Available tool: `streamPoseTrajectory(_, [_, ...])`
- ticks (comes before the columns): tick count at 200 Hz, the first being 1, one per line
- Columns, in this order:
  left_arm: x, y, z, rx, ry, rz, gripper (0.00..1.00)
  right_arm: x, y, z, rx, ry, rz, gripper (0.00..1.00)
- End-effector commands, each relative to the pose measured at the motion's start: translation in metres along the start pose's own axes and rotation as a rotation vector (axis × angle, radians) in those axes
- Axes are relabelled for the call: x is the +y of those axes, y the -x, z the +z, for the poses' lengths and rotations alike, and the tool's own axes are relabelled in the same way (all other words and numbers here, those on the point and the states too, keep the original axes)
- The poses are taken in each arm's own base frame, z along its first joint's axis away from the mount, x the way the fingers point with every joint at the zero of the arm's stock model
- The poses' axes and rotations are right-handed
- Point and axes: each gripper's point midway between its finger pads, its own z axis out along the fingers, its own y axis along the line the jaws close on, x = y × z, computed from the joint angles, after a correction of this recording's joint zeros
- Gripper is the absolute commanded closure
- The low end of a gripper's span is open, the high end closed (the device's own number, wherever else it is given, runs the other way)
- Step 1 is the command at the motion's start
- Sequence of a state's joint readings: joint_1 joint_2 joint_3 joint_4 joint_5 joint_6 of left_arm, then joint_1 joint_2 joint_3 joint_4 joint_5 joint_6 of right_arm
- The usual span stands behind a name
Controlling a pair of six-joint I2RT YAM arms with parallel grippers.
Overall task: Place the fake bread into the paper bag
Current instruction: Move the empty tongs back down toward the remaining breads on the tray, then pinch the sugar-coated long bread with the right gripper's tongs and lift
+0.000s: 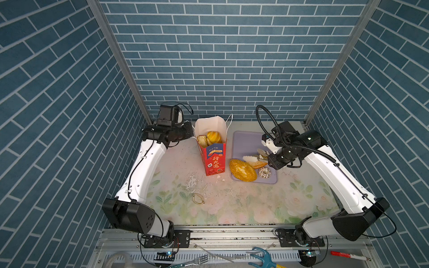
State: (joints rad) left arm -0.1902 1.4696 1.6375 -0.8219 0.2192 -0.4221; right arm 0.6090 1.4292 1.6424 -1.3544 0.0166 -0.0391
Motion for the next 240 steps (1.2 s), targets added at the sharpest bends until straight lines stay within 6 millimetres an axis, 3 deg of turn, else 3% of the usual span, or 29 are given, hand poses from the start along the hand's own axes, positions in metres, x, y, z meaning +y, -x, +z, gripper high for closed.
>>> streamPoseTrajectory(1, [-0.001, 0.0, -0.008, -0.012, 0.009, 0.014, 1.0, 0.019, -0.003, 0.012, 0.049, 0.075, -0.091, 0.57])
streamPoseTrajectory(71, [0.002, -0.002, -0.006, -0.006, 0.015, 0.006, 1.0, 0.014, 0.0, 0.045, 0.138, 0.031, -0.146, 0.54])
streamPoseTrajectory(131, [0.006, -0.005, -0.004, 0.001, 0.032, 0.007, 1.0, 0.024, 0.001, 0.068, 0.177, 0.07, -0.187, 0.49])
streamPoseTrajectory(162, [0.007, -0.005, -0.004, 0.0, 0.035, 0.006, 1.0, 0.018, 0.0, 0.082, 0.211, 0.034, -0.192, 0.49])
streamPoseTrajectory(204, [0.008, -0.007, -0.002, 0.006, 0.038, 0.004, 1.0, 0.017, 0.003, 0.085, 0.211, 0.011, -0.217, 0.56])
streamPoseTrajectory(240, [0.007, -0.008, -0.001, 0.005, 0.033, 0.002, 1.0, 0.018, -0.001, 0.083, 0.22, -0.006, -0.233, 0.67])
